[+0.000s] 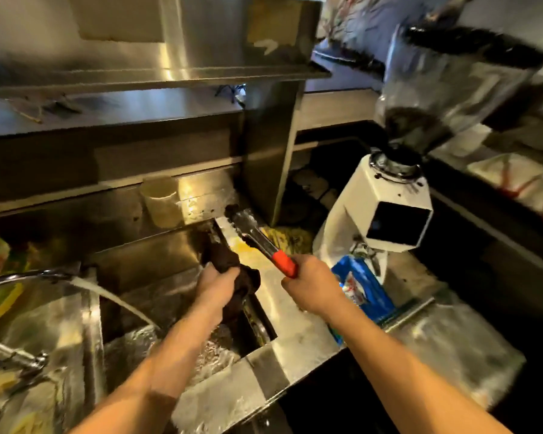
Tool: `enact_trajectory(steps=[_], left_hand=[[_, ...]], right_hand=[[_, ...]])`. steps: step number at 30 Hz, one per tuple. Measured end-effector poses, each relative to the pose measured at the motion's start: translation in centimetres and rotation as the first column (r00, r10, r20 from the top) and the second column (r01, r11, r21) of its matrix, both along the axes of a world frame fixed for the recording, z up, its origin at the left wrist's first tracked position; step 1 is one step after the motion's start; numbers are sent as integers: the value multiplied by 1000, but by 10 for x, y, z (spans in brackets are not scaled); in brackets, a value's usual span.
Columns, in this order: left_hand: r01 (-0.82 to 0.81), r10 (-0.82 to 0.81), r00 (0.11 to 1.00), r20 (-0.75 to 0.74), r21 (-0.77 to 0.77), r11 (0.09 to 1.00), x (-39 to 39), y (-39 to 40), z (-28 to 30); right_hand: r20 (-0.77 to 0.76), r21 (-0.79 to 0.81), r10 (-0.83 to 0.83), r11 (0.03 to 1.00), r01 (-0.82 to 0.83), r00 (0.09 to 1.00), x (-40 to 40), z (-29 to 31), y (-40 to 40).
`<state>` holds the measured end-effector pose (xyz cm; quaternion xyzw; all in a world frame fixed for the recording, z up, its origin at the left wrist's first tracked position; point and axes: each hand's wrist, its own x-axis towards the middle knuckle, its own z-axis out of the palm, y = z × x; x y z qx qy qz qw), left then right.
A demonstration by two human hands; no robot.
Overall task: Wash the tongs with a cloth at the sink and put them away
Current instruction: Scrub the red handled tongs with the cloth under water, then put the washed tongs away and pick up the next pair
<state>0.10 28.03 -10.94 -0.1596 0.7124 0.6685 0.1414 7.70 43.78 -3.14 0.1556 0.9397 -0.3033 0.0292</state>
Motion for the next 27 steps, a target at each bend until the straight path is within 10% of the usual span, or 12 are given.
enact_trajectory(steps=[14,20,27], left_hand=[[631,-617,773,-146,88,770,141,275,71],[776,-772,628,-94,137,615,236,390,75],[900,-916,393,-84,236,365,341,478,82]], right_hand=[[-189,-107,-536,844,526,823,189,51,207],[-131,-459,-822,546,701,555,300,60,289],[0,-834,-945,181,521,328,406,78,352]])
